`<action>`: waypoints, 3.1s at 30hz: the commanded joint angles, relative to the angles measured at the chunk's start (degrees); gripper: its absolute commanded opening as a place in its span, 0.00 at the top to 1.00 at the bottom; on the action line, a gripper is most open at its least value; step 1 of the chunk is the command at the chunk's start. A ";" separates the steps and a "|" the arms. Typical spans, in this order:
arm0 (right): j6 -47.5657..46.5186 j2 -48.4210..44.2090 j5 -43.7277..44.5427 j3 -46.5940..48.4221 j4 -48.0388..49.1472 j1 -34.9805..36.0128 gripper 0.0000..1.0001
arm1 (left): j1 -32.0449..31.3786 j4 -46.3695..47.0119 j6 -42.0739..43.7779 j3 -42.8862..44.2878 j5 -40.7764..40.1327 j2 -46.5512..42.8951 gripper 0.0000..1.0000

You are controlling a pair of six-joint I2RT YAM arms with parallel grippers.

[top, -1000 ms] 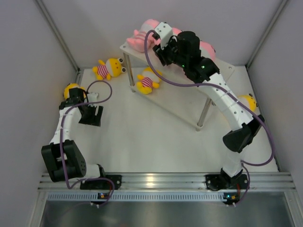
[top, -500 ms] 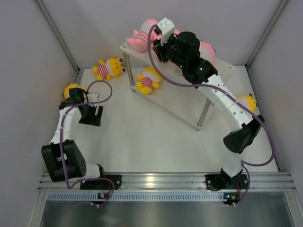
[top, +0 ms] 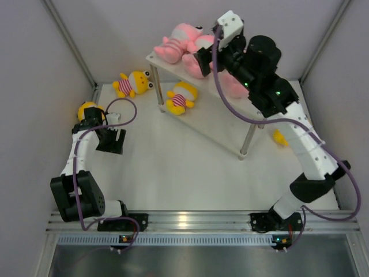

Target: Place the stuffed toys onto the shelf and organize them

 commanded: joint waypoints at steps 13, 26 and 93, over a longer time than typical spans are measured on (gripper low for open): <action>10.39 -40.62 37.21 -29.03 -1.93 -27.12 0.02 | 0.27 1.36 1.15 0.86 3.03 0.23 0.19; 43.36 -35.90 -15.37 -68.14 7.99 -70.05 0.18 | 0.36 1.36 1.33 2.18 1.89 1.28 0.19; 28.70 -30.37 23.53 -17.19 10.09 -8.95 1.00 | -26.80 -16.75 0.37 33.10 16.47 -10.14 0.28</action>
